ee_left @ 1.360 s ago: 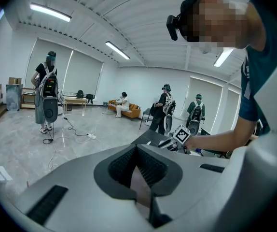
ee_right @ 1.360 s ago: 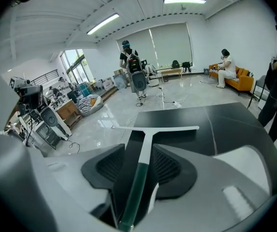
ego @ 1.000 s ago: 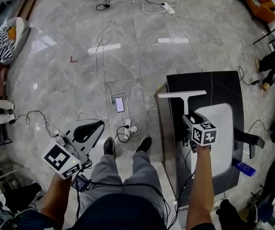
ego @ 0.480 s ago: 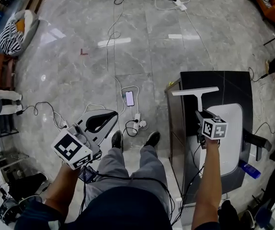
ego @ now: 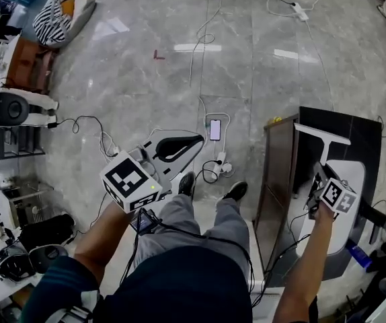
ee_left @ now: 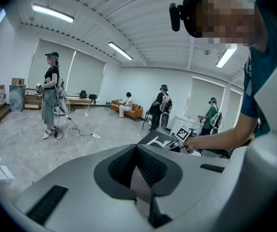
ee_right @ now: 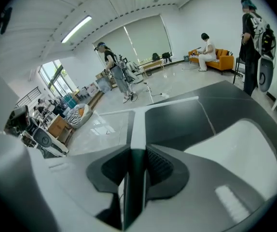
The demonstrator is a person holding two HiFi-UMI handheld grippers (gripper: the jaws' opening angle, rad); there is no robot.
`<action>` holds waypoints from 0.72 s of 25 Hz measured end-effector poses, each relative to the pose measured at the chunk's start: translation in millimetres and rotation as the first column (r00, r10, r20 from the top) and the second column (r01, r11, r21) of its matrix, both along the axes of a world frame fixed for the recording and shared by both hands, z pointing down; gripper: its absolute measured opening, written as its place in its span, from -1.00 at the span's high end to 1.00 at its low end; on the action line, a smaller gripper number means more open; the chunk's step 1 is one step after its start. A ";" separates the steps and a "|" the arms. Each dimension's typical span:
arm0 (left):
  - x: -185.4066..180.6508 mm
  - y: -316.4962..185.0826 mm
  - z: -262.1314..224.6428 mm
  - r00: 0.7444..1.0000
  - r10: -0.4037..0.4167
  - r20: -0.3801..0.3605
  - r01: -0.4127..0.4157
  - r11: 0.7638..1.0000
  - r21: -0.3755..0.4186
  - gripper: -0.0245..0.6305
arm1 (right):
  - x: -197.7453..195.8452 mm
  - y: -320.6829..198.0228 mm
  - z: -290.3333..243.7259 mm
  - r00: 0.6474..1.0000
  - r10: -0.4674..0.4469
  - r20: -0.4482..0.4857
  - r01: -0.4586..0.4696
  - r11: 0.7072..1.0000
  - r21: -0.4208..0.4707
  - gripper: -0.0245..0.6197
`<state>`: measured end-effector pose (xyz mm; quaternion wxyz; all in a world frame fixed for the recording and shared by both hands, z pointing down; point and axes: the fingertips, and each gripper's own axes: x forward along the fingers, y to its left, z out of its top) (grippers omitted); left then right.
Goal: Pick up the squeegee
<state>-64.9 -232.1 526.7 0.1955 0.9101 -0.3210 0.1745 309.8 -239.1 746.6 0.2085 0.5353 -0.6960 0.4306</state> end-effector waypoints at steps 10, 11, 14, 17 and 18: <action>-29.4 -4.1 -44.2 0.999 -0.014 -0.032 0.015 0.998 0.061 0.91 | -39.1 -2.0 -130.0 0.993 0.022 0.116 -0.046 0.978 0.205 0.60; -30.3 -5.0 -48.5 0.999 -0.014 -0.037 0.016 0.998 0.068 0.91 | -41.8 -1.7 -142.1 0.992 0.022 0.123 -0.050 0.973 0.225 0.60; -32.4 -7.0 -60.6 0.999 -0.011 -0.051 0.016 0.996 0.085 0.91 | -49.1 0.9 -175.4 0.992 0.017 0.127 -0.052 0.958 0.283 0.60; -35.9 -5.4 -70.6 0.998 -0.008 -0.058 0.014 0.995 0.095 0.91 | -57.5 8.1 -203.0 0.994 0.001 0.112 -0.038 0.946 0.323 0.60; -36.9 -4.5 -73.6 0.998 -0.008 -0.060 0.014 0.995 0.099 0.91 | -59.0 11.0 -211.3 0.994 -0.001 0.108 -0.036 0.942 0.335 0.60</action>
